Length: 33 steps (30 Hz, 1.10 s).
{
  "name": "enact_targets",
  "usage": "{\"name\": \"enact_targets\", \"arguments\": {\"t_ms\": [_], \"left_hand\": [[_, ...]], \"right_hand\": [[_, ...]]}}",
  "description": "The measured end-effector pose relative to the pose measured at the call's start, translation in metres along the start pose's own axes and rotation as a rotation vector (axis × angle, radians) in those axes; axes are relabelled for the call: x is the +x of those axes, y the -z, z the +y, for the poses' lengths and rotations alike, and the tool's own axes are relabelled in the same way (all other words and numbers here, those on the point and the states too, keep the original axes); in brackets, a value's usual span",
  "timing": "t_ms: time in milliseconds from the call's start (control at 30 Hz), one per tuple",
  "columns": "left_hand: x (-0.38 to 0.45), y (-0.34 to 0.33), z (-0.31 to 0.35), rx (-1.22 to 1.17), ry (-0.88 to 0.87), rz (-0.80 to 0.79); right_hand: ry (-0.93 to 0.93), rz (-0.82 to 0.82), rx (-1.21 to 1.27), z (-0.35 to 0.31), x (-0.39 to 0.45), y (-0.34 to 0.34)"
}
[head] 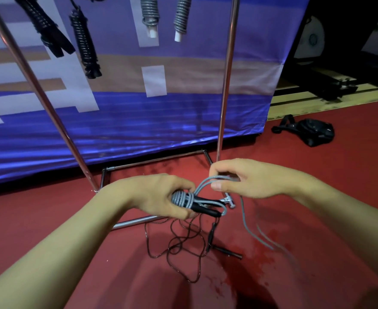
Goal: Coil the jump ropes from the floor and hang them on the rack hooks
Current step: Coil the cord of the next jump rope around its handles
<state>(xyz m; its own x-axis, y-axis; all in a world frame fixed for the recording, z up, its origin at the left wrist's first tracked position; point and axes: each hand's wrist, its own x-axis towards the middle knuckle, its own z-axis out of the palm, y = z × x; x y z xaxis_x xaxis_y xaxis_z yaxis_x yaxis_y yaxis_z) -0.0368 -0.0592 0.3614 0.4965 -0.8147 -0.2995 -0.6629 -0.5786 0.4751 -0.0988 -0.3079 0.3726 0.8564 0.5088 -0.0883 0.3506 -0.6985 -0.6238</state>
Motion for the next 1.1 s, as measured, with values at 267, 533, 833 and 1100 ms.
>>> {"name": "enact_targets", "arguments": {"t_ms": [267, 533, 833, 1100], "left_hand": [[0.002, 0.008, -0.015, 0.077, 0.018, 0.154], [0.009, -0.001, -0.015, 0.024, -0.024, 0.273], [0.010, 0.002, -0.002, 0.042, -0.058, 0.437], [-0.003, 0.003, 0.002, -0.268, -0.079, 0.387]], "right_hand": [[-0.232, 0.070, 0.103, -0.007, -0.008, 0.000], [-0.310, 0.200, 0.170, -0.038, -0.013, -0.011], [-0.418, 0.053, 0.861, -0.034, -0.007, -0.032], [-0.252, -0.022, 0.682, -0.024, -0.011, -0.038]]}}
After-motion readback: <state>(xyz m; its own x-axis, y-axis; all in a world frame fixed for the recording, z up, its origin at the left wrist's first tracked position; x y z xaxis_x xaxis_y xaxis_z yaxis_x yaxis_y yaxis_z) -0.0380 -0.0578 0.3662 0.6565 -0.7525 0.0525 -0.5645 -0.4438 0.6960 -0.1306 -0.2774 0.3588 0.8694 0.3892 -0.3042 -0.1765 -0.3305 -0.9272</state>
